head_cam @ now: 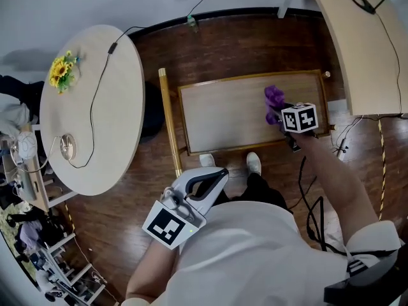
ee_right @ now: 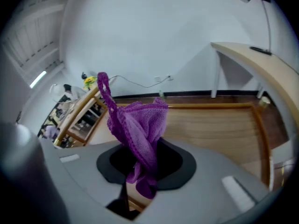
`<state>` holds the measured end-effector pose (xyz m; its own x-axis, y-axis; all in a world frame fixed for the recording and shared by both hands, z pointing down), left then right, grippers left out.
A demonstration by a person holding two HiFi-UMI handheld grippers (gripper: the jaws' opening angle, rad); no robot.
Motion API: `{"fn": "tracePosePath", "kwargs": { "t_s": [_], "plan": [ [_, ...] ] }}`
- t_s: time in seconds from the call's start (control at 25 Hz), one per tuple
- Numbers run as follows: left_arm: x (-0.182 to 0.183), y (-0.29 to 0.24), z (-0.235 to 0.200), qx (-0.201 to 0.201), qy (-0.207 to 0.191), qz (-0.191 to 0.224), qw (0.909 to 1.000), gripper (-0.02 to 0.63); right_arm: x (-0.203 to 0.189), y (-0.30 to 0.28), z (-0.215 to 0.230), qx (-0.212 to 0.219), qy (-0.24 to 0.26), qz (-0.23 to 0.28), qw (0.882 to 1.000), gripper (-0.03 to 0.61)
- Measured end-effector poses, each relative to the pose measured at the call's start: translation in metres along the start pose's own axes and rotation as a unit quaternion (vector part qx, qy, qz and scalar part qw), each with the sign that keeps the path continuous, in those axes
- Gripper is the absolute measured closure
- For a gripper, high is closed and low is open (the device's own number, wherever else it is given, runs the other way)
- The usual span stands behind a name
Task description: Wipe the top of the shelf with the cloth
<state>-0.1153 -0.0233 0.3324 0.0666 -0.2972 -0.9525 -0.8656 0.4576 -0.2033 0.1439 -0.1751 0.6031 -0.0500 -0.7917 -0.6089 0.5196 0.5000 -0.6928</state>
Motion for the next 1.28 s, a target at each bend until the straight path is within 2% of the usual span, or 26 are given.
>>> {"fn": "tracePosePath", "kwargs": {
  "t_s": [0.16, 0.28, 0.4, 0.56, 0.76, 1.0, 1.28],
  "plan": [
    [-0.001, 0.017, -0.006, 0.004, -0.004, 0.004, 1.0, 0.595, -0.015, -0.053, -0.116, 0.107, 0.027, -0.035, 0.993, 0.478],
    [-0.006, 0.032, -0.009, 0.01, -0.002, -0.005, 0.9999, 0.595, -0.022, -0.094, -0.181, 0.16, 0.026, -0.044, 0.986, 0.479],
    [-0.008, 0.047, -0.014, 0.009, -0.01, -0.016, 0.9998, 0.595, -0.028, -0.129, -0.224, 0.185, 0.027, -0.048, 0.981, 0.477],
    [-0.012, 0.073, -0.025, 0.008, -0.022, -0.026, 0.9994, 0.595, -0.056, -0.161, -0.252, 0.182, 0.031, -0.088, 0.979, 0.477],
    [-0.017, 0.079, -0.032, -0.001, -0.013, -0.027, 0.9996, 0.595, -0.063, -0.161, -0.221, 0.144, 0.026, -0.091, 0.985, 0.477],
    [-0.015, 0.053, -0.026, -0.041, -0.017, -0.018, 0.9988, 0.595, -0.063, -0.121, -0.14, 0.083, 0.027, -0.087, 0.992, 0.479],
    [-0.011, 0.017, -0.008, -0.073, -0.017, -0.02, 0.997, 0.595, -0.065, -0.057, -0.032, 0.012, 0.029, -0.09, 0.995, 0.479]
  ]
}}
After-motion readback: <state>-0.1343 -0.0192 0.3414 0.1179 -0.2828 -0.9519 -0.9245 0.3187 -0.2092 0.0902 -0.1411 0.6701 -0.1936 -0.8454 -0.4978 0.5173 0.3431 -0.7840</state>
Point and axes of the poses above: the fingertips, and each gripper's own axes: y backward along the fingers, z to its right, x out of its top, the point moved 7 cm from there along y, backward along the fingers, and after that the axes turned 9 degrees about z, right-handed, at the moved point
